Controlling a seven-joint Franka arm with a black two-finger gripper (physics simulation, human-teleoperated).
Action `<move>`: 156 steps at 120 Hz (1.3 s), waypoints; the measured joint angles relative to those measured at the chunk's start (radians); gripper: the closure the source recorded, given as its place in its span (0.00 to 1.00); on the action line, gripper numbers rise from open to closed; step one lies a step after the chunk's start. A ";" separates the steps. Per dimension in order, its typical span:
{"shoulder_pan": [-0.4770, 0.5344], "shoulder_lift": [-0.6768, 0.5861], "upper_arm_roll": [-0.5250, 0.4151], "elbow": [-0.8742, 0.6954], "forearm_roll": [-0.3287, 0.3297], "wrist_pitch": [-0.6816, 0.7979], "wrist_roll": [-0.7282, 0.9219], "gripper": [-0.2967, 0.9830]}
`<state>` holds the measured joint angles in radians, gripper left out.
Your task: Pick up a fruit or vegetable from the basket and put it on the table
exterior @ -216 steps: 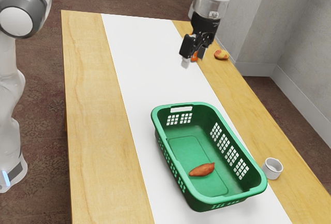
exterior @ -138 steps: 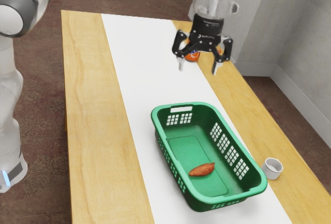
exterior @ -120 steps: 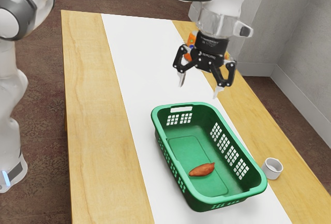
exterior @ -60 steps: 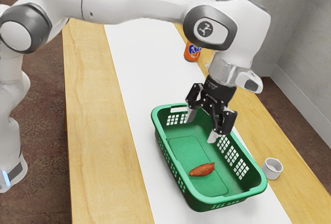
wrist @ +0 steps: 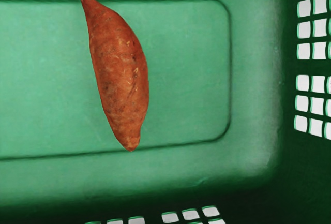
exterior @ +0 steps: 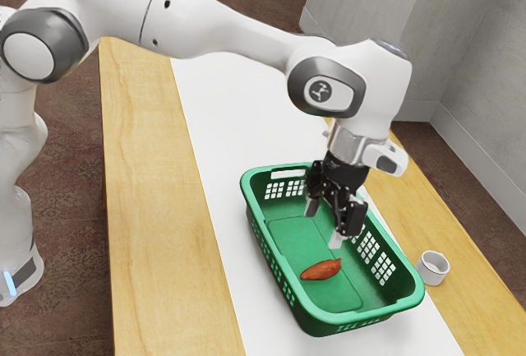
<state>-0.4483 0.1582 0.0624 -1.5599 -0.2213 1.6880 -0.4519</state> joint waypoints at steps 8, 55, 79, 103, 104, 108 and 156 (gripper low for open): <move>-0.002 0.016 0.000 -0.001 -0.005 0.018 0.022 0.23; 0.041 0.084 0.012 -0.015 -0.030 0.086 0.112 0.23; 0.040 0.108 0.013 -0.014 -0.035 0.115 0.139 0.23; 0.041 0.136 0.019 -0.017 -0.063 0.141 0.136 0.23; 0.042 0.136 0.021 -0.017 -0.064 0.142 0.134 0.23; 0.042 0.136 0.025 -0.018 -0.068 0.145 0.123 0.23; 0.023 0.064 0.053 -0.119 -0.075 0.184 0.030 0.23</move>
<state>-0.4252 0.2223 0.1151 -1.6786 -0.2964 1.8720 -0.4217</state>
